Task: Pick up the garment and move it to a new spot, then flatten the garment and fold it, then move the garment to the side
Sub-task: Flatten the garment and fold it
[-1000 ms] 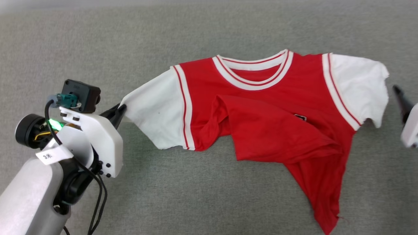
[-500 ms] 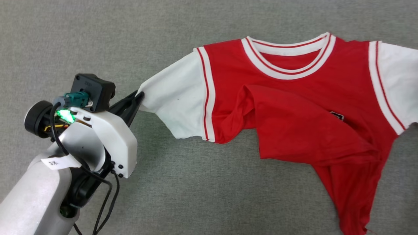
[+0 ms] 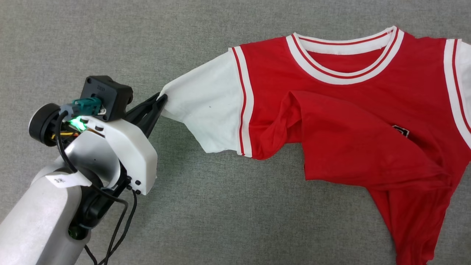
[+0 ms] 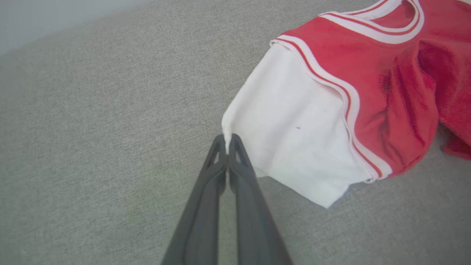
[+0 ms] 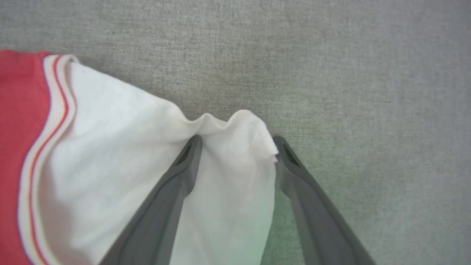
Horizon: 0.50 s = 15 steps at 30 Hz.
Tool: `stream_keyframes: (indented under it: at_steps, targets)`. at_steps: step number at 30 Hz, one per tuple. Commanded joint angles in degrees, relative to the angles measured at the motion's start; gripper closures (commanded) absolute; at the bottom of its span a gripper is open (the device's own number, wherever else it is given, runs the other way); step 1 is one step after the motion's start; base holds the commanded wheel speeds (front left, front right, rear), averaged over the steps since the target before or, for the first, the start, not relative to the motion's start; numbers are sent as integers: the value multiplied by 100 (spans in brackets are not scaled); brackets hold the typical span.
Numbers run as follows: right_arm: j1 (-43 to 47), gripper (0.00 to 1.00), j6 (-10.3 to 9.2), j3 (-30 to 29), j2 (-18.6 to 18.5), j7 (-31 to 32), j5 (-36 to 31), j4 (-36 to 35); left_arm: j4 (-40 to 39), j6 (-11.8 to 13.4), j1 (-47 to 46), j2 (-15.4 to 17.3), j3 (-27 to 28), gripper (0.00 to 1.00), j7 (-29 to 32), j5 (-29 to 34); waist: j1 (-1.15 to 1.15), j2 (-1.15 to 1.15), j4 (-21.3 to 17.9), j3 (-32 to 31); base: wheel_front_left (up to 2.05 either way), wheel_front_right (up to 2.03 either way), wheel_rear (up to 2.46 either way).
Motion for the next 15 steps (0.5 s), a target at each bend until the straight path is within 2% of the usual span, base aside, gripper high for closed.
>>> stream_keyframes:
  at_steps: [1,2,3,4,5,6,15]
  targets:
    - [118,0,0,187,77,12,53,150,28,-23,-61,0,-8,100,-31,46,0,0,12,21,0,0,0]
    - [156,0,1,272,61,1,81,179,44,-31,-78,-6,-14,100,-39,43,0,0,16,27,0,0,0]
    - [188,11,1,352,50,-9,102,203,60,-33,-96,-9,-19,100,-50,43,0,0,19,28,0,0,0]
    - [207,52,1,411,31,-50,117,226,81,-29,-111,-13,-28,100,-51,43,0,0,21,24,0,0,0]
    - [226,73,1,476,-10,-101,119,242,103,-37,-117,-17,-36,100,-60,39,0,0,23,16,0,0,0]
    - [241,100,1,541,-46,-174,121,251,123,-43,-120,-22,-46,100,-62,38,0,0,24,6,0,0,0]
    - [-35,100,-4,421,-162,-1256,233,451,500,-14,-74,-63,17,100,-352,64,0,0,-56,-450,0,0,0]
